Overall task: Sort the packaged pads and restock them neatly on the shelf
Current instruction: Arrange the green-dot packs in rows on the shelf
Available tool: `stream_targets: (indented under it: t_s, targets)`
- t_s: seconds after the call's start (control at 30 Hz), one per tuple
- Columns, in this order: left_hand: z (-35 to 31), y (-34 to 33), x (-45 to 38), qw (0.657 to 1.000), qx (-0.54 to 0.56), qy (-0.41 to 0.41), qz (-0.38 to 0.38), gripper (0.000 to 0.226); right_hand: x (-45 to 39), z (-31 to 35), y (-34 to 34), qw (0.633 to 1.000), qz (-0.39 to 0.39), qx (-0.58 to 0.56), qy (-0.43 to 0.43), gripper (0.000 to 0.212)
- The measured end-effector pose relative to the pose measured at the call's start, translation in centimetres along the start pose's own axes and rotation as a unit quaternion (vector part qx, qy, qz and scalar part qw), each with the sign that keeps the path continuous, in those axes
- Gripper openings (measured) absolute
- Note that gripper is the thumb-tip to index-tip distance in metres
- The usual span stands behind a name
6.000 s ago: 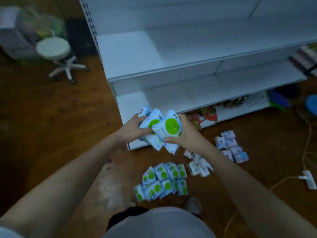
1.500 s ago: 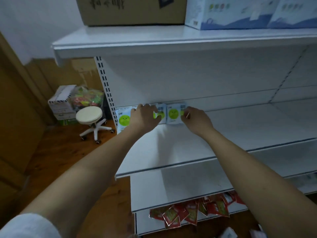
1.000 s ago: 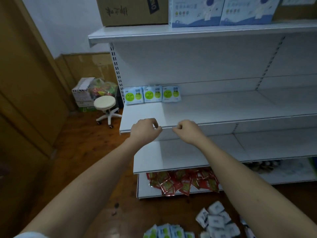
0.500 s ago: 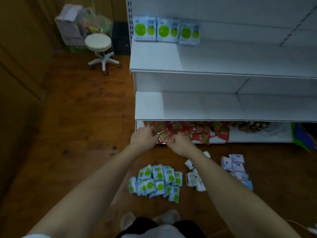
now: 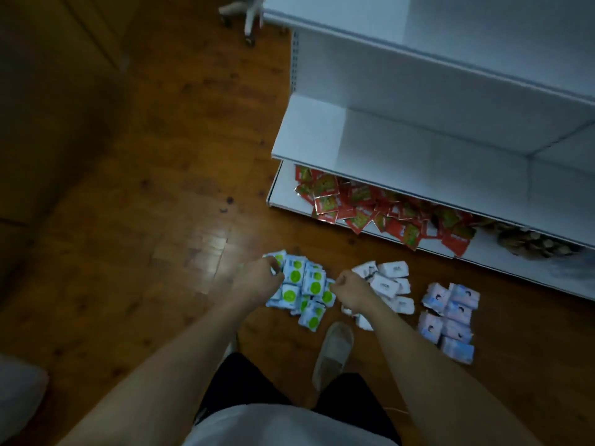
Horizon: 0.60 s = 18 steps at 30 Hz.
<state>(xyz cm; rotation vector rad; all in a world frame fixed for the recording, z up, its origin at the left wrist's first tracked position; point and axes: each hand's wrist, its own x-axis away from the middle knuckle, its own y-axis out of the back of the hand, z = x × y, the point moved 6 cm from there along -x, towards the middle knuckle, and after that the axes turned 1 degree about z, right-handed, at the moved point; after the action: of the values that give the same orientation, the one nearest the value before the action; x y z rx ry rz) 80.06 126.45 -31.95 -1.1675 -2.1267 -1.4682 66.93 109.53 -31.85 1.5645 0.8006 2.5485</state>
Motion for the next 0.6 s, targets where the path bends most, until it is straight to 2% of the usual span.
stream_targets:
  t_s: [0.1, 0.3, 0.37, 0.43, 0.5, 0.6]
  targets:
    - [1.3, -6.1, -1.0, 0.997, 0.024, 0.068, 0.006, 0.015, -3.4, -4.1, -2.2, 0.998, 0.063, 0.011, 0.003, 0.020]
    - [3.6, -19.8, -9.3, 0.983, 0.109, 0.137, 0.054, 0.010, -14.8, -13.6, -5.5, 0.993, 0.078, -0.054, -0.063, 0.011]
    - [4.5, -24.6, -13.5, 0.977, 0.141, 0.144, 0.074, 0.019, -19.8, -16.7, -7.0, 0.991, 0.078, -0.065, -0.086, 0.010]
    - [5.8, -29.1, -18.2, 0.973, 0.156, 0.146, 0.082, 0.029, -25.4, -19.4, -8.9, 0.990, 0.078, -0.070, -0.096, 0.018]
    - [7.5, -33.1, -22.6, 0.974, 0.159, 0.146, 0.064, 0.037, -30.9, -21.8, -11.4, 0.988, 0.083, -0.074, -0.106, 0.026]
    - [9.6, -37.8, -28.3, 0.976, 0.156, 0.151, 0.019, 0.054, -37.9, -24.8, -15.3, 0.985, 0.087, -0.099, -0.115, 0.016]
